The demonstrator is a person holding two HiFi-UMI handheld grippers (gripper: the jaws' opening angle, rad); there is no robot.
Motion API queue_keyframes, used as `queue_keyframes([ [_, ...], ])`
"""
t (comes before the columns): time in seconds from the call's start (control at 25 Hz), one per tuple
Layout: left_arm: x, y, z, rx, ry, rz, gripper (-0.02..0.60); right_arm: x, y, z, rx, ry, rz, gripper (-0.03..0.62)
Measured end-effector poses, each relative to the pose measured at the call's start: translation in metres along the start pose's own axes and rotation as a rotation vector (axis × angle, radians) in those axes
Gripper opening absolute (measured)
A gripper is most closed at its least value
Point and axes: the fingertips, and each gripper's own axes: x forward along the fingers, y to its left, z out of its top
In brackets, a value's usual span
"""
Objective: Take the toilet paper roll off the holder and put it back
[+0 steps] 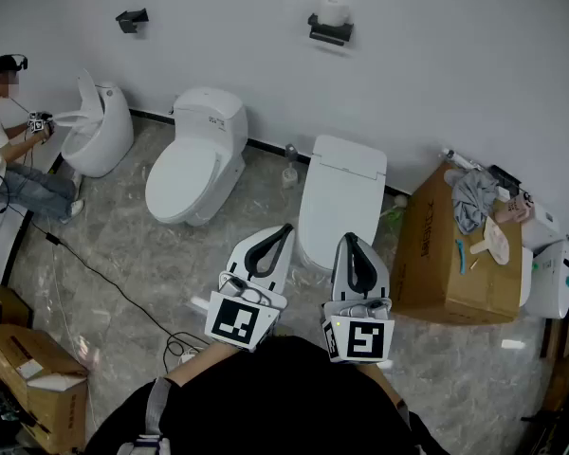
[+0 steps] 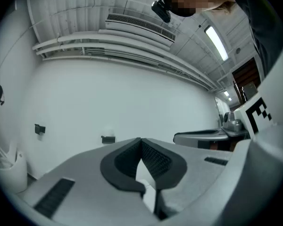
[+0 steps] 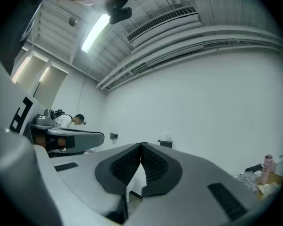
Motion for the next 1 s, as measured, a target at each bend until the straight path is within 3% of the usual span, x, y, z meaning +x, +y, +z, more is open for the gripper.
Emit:
queue_keyframes([
  [0.48, 0.009, 0.022, -0.004, -0.020, 0.001, -0.010, 0.006, 0.022, 0.008, -0.006, 0.044, -0.003, -0.002, 0.018],
  [1.0, 0.036, 0.062, -0.012, -0.045, 0.007, -0.071, 0.006, 0.072, 0.023, -0.026, 0.057, 0.026, -0.023, 0.018],
])
